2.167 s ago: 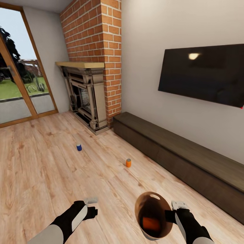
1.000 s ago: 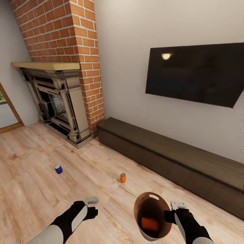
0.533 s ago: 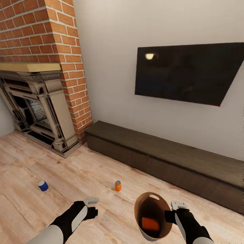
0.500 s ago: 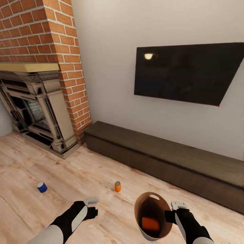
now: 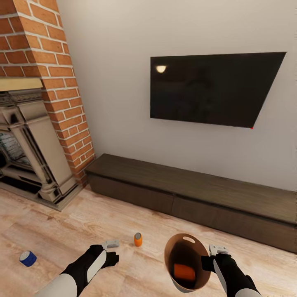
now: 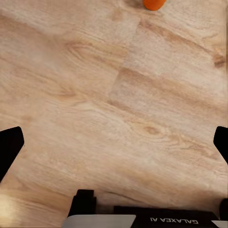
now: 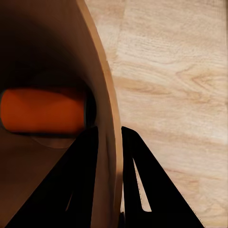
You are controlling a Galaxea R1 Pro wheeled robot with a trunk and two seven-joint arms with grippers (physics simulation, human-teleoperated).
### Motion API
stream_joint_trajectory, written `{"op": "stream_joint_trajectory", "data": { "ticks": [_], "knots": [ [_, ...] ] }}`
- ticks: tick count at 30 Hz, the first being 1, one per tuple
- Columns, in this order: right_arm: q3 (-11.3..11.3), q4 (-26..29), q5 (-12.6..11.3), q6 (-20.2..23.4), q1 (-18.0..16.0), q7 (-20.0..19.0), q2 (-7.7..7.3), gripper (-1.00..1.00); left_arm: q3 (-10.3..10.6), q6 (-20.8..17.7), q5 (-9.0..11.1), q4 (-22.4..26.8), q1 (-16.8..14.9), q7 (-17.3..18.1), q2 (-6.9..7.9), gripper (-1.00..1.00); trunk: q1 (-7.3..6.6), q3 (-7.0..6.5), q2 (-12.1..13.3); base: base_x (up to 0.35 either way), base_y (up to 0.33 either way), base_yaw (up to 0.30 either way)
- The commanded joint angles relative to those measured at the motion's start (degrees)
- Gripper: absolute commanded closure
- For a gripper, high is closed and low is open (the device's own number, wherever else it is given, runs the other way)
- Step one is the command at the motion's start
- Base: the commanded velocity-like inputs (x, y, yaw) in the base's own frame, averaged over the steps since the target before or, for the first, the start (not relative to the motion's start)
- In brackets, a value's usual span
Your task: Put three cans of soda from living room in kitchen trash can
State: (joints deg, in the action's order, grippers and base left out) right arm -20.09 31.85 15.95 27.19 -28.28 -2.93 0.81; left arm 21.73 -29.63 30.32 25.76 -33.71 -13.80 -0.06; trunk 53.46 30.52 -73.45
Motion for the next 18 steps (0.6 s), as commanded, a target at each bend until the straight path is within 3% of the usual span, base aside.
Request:
{"op": "stream_joint_trajectory", "data": {
  "ticks": [1, 6, 18],
  "knots": [
    [-0.04, 0.03, -0.56, 0.02, -0.02, -0.39, 0.0, 1.0, 0.01, 0.01, 0.0, 0.0, 0.02, 0.0, -0.01, -1.0, 0.0, -0.02, 0.0, 0.204, 0.212, -0.259],
    [-0.04, 0.03, -0.51, 0.0, -0.02, -0.56, -0.01, 1.0, 0.0, 0.01, 0.0, 0.0, 0.04, -0.03, -0.01, -1.0, 0.0, -0.06, 0.0, 0.093, 0.242, -0.133],
    [0.04, 0.01, -0.51, 0.18, -0.02, -1.1, 0.01, 1.0, -0.02, 0.01, 0.01, 0.0, 0.04, -0.07, -0.02, -1.0, 0.0, -0.07, 0.0, -0.024, 0.312, -0.029]
  ]
}}
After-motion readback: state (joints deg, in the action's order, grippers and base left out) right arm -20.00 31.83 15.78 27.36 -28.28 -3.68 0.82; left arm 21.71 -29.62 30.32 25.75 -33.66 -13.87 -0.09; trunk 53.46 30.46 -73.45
